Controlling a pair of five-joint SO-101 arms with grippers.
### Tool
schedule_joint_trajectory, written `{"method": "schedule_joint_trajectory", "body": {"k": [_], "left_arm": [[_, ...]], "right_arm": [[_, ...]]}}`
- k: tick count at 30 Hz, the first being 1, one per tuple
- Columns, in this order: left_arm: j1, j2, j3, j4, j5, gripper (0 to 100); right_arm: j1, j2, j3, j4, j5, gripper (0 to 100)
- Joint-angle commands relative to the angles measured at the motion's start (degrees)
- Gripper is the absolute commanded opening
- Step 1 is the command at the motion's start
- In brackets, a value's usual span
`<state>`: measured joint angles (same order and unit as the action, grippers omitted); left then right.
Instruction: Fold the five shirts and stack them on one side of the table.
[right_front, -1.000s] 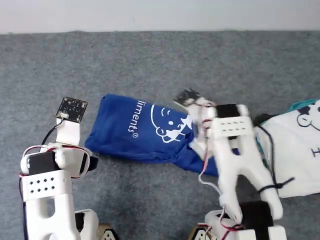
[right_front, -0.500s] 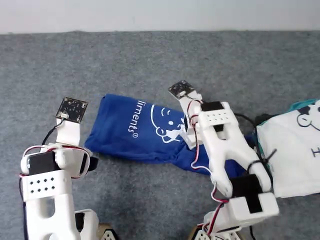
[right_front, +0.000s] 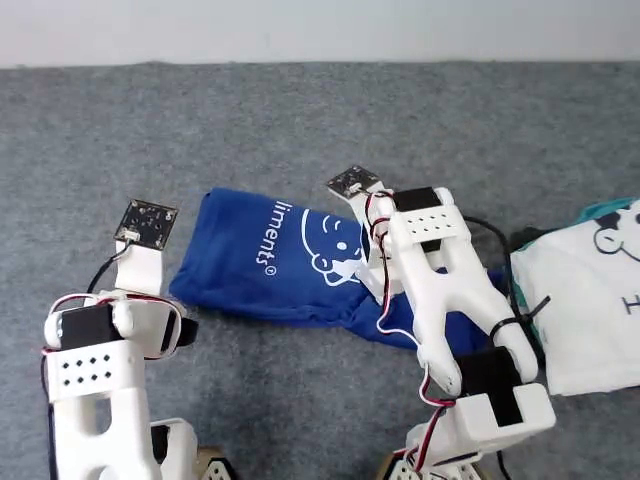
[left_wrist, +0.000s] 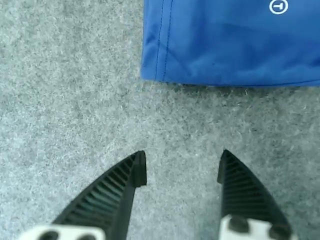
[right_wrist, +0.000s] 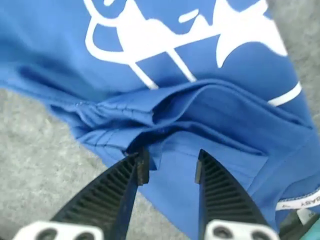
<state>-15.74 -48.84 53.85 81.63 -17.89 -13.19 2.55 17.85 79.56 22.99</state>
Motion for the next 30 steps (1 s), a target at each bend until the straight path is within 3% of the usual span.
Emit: {"method": "schedule_joint_trajectory", "body": {"k": [1,10,18,24,30], "left_arm": [[0.00,-1.14,-0.22,-0.44,-0.44,23],[0.00,-1.14,-0.22,-0.44,-0.44,23],[-0.09,-1.14,-0.22,-0.35,-0.44,23],[-0.09,-1.14,-0.22,-0.35,-0.44,23],[-0.09,-1.14,-0.22,-0.35,-0.44,23]], "right_arm": [[-0.22,-2.42,-2.20,1.71,-0.18,16.2],[-8.04,-5.05,4.84,-0.92,0.53,16.2],[-8.40,-4.97,9.49,-6.73,0.88,15.9],[-8.31,-5.23,11.25,-9.71,0.88,0.3],[-8.31,-5.58,10.81,-8.92,0.88,1.1]]}}
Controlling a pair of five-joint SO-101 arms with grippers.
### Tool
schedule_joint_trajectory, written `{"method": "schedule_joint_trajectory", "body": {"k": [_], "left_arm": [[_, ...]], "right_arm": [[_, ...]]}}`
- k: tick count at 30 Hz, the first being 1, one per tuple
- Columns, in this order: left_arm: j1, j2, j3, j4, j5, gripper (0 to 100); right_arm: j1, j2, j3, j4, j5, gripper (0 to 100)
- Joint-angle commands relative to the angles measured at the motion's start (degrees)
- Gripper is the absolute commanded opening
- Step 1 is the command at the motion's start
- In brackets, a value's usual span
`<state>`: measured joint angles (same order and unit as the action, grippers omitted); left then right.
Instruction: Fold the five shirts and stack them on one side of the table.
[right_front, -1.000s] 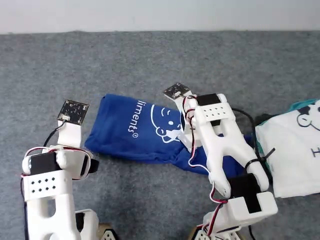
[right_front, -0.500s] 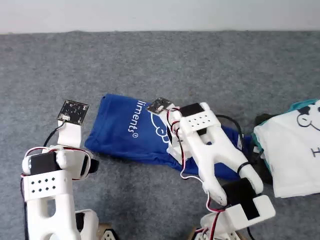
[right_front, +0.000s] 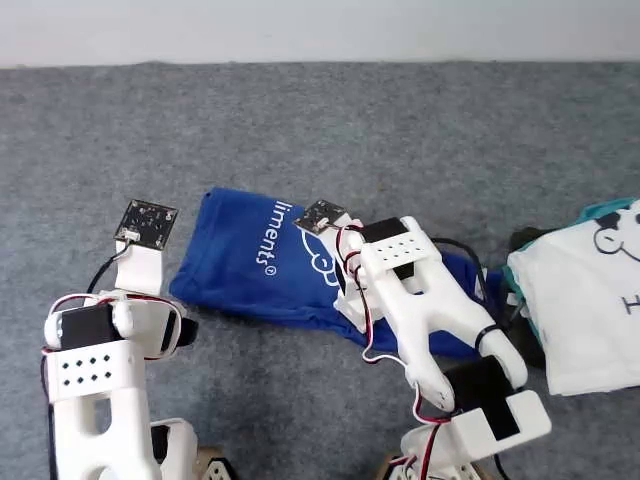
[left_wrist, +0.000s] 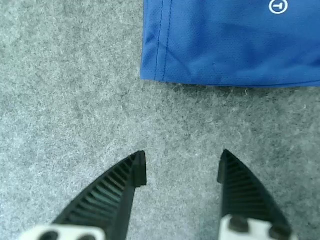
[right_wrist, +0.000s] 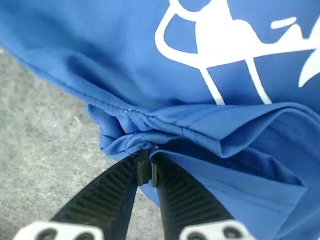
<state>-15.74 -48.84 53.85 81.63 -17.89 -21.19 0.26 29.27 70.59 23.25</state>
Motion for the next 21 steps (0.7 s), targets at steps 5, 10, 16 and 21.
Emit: {"method": "schedule_joint_trajectory", "body": {"k": [5,10,16,21], "left_arm": [[-0.09,-1.14,-0.22,-0.35,-0.44,23],[-0.09,-1.14,-0.22,-0.35,-0.44,23],[-0.09,-0.88,-0.22,-0.35,-0.44,23],[-0.09,-0.88,-0.22,-0.35,-0.44,23]], "right_arm": [[-0.31,-3.30,-4.92,3.47,0.62,1.1],[0.22,-3.21,-10.11,4.09,0.62,1.1],[3.12,-2.59,-13.01,3.47,0.62,1.0],[5.49,-2.59,-12.84,1.01,0.62,1.3]]}}
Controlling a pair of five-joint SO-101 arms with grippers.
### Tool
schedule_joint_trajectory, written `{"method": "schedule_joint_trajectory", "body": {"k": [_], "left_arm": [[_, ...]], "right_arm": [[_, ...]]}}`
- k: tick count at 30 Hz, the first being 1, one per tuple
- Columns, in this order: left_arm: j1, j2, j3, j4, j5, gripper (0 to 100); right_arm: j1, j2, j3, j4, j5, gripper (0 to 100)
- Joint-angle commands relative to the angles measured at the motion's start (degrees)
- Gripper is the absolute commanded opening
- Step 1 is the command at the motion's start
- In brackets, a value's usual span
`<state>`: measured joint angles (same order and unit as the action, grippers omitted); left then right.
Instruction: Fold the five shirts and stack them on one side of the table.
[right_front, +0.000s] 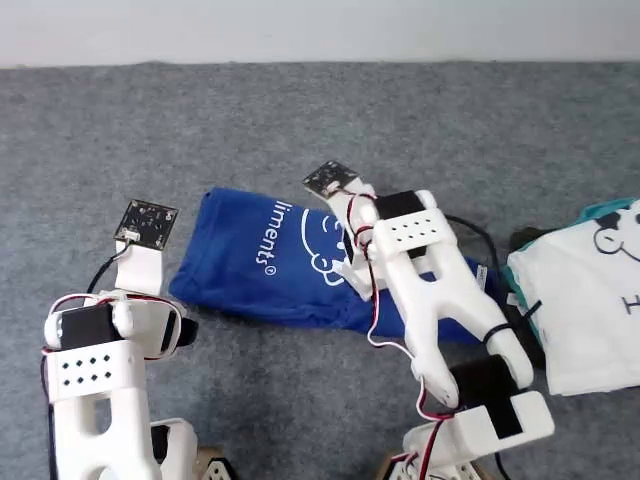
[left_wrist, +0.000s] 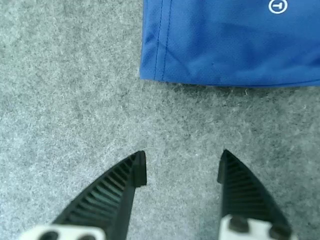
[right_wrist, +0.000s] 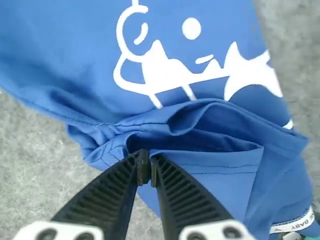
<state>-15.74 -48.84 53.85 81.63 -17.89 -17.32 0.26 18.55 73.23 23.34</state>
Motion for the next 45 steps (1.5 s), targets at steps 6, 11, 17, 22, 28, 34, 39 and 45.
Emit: {"method": "schedule_joint_trajectory", "body": {"k": [6,11,17,22,28,34,39,45], "left_arm": [[-0.09,-0.88,-0.22,-0.35,-0.44,23],[-0.09,-0.88,-0.22,-0.35,-0.44,23],[-0.09,-1.05,-0.22,-0.35,-0.44,23],[-0.09,-0.97,-0.22,-0.35,-0.44,23],[-0.09,-1.14,-0.22,-0.35,-0.44,23],[-1.05,-0.70,-1.27,-4.92,0.44,24],[-4.31,4.04,-9.89,-5.54,1.67,24],[-4.22,28.75,-29.93,-4.40,1.67,27]], "right_arm": [[2.07,-1.54,-2.11,-2.42,0.53,1.5],[2.24,3.38,-2.55,-2.51,0.53,6.2],[1.98,5.49,-2.55,-3.74,0.26,19.8],[2.33,-0.75,-2.55,-1.63,0.26,19.8],[2.68,-13.93,-2.37,6.90,0.62,19.8],[9.89,-18.77,1.32,10.95,2.02,19.8],[13.49,-19.21,3.08,11.30,4.31,19.8],[13.23,-19.30,3.08,11.47,4.31,19.8]]}}
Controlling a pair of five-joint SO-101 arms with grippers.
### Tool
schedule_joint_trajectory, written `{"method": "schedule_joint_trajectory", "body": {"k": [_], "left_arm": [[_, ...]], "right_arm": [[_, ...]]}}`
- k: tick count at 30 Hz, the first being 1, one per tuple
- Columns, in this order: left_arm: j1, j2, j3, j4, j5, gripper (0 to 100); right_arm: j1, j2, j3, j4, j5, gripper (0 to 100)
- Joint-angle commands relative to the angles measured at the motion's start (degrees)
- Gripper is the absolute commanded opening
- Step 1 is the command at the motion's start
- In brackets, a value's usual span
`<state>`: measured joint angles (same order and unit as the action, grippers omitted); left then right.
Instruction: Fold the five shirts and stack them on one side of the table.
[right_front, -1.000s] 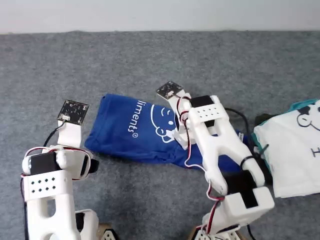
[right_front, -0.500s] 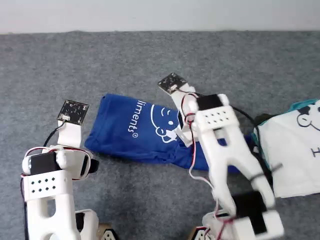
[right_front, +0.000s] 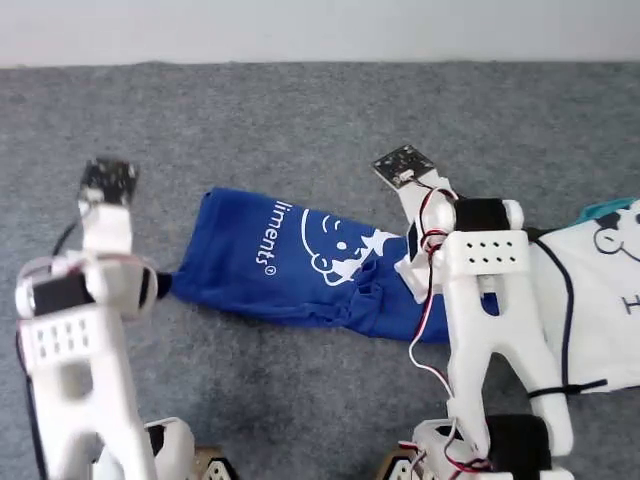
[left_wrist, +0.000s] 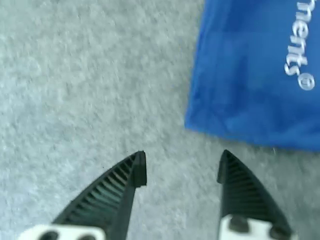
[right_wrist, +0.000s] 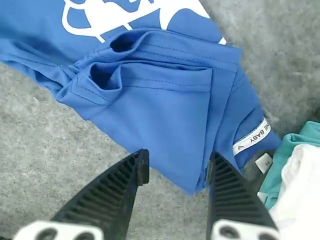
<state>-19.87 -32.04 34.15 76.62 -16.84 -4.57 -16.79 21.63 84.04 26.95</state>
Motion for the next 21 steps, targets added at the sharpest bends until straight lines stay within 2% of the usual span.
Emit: {"method": "schedule_joint_trajectory", "body": {"k": [1,4,7,10,13,21], "left_arm": [[-0.09,16.70,-13.49,2.20,0.62,29],[1.05,29.36,-22.99,7.91,0.62,32],[2.55,38.59,-30.29,8.79,0.26,32],[3.87,46.42,-35.47,9.41,-3.08,32],[4.48,52.84,-38.90,10.55,-6.77,32],[5.80,64.79,-46.46,10.37,-6.77,32]], "right_arm": [[0.66,-2.24,0.00,1.01,0.70,19.8],[0.75,-2.24,0.00,2.77,0.70,19.8],[0.75,-2.24,0.00,3.03,0.70,19.8],[0.75,-2.24,0.00,3.03,0.53,19.8],[0.75,-2.24,0.09,3.03,0.53,19.7],[0.84,-2.24,0.09,3.82,0.44,19.7]]}}
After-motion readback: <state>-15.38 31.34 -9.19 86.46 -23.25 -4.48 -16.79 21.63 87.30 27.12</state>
